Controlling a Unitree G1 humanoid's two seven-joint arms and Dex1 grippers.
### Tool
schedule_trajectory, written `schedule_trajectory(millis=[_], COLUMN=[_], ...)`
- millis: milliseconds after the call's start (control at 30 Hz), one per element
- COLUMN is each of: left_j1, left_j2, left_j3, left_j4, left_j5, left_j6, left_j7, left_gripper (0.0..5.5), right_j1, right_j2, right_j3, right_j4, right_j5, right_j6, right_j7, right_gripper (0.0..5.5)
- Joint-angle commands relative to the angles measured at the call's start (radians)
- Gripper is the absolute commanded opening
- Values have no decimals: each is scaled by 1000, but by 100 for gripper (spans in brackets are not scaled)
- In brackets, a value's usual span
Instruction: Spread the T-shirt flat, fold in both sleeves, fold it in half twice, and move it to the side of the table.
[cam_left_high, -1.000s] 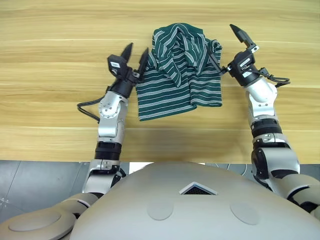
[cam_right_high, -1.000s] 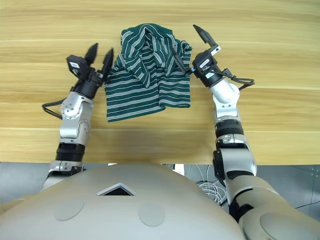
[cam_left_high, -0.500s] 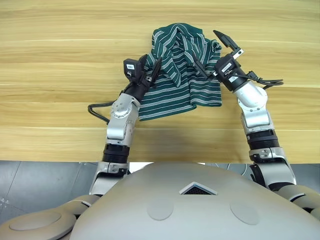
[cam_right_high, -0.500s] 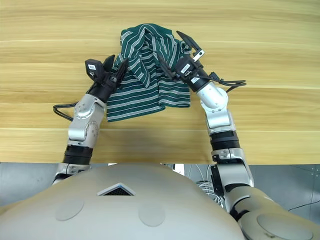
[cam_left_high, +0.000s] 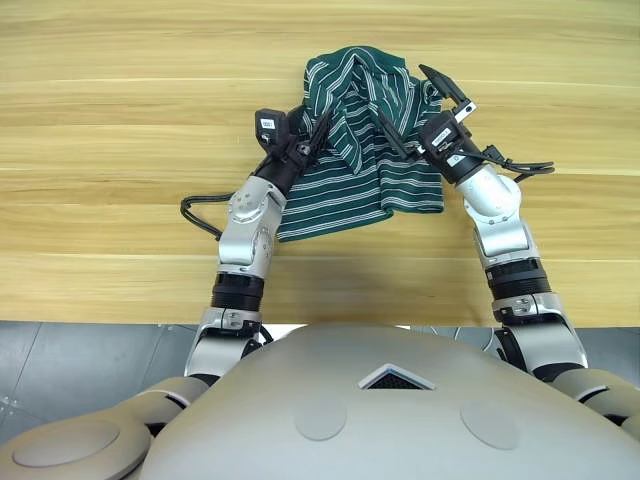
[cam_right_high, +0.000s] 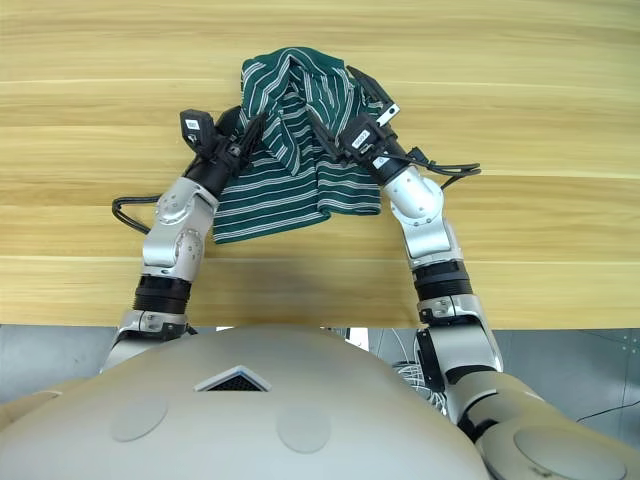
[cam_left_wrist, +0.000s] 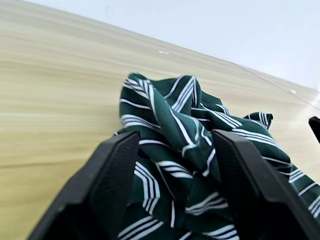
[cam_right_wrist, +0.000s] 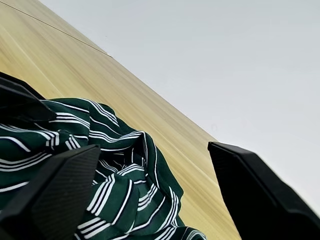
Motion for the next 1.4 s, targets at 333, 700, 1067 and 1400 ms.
schedule_trajectory(millis=[333, 700, 1067, 1400], left_j1=[-20, -8, 126, 187], left_j2=[-16, -15, 30, 69], left_j3=[5, 39, -12, -5], left_j4=[21, -13, -246, -358], left_j5=[-20, -14, 17, 21], left_j6=[28, -6, -7, 4], left_j7=[-46, -32, -32, -21], left_gripper=[138, 3, 3, 0], right_j1=[-30, -19, -26, -29], right_j2=[3, 9, 9, -17], right_j3=[12, 77, 87, 55], right_j4=[25, 25, -38, -79], right_j5=[-11, -101, -175, -202], right_j6=[12, 142, 260, 321], right_j7=[-23, -32, -104, -153], right_gripper=[405, 405, 405, 365])
